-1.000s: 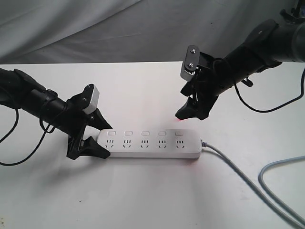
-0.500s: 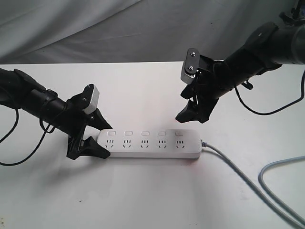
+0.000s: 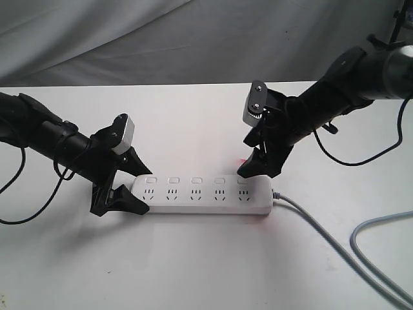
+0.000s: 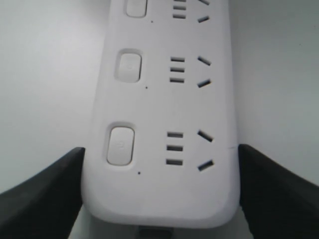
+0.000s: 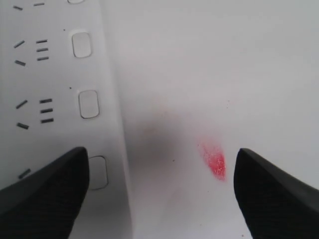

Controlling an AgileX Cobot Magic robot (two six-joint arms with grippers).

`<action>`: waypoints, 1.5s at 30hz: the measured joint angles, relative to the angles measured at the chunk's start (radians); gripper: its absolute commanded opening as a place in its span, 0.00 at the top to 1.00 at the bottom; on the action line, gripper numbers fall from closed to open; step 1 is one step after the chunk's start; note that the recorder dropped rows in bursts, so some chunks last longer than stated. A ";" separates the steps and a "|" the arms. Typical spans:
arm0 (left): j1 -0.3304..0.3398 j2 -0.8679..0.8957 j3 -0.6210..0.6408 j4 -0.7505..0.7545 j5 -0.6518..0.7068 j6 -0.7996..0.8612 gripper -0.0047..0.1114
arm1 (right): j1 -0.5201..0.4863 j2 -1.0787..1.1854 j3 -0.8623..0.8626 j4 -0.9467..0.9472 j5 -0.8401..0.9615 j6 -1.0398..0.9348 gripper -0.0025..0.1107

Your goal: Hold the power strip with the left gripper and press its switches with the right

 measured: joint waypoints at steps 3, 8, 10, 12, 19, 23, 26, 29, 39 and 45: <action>0.000 0.000 0.000 0.000 0.000 0.000 0.62 | 0.000 0.006 0.000 0.000 0.000 0.000 0.33; 0.000 0.000 0.000 0.000 0.000 0.000 0.62 | 0.000 0.020 0.000 0.000 -0.009 0.000 0.33; 0.000 0.000 0.000 0.000 0.000 0.000 0.62 | 0.000 0.034 0.000 0.005 -0.011 0.000 0.33; 0.000 0.000 0.000 0.000 0.000 0.000 0.62 | 0.000 0.040 0.000 0.010 -0.011 0.000 0.33; 0.000 0.000 0.000 0.000 0.000 0.000 0.62 | 0.000 0.049 0.000 0.010 -0.011 0.004 0.33; 0.000 0.000 0.000 0.000 0.000 0.000 0.62 | 0.000 0.049 0.000 -0.007 -0.017 0.023 0.33; 0.000 0.000 0.000 0.000 0.000 0.000 0.62 | 0.002 0.049 0.000 -0.025 -0.024 0.045 0.33; 0.000 0.000 0.000 0.000 0.000 0.000 0.62 | 0.003 0.049 -0.002 -0.027 -0.024 0.048 0.33; 0.000 0.000 0.000 0.000 0.000 0.000 0.62 | 0.011 0.036 0.023 -0.026 -0.093 0.049 0.33; 0.000 0.000 0.000 0.000 0.000 0.000 0.62 | 0.011 0.036 0.023 -0.024 -0.093 0.049 0.33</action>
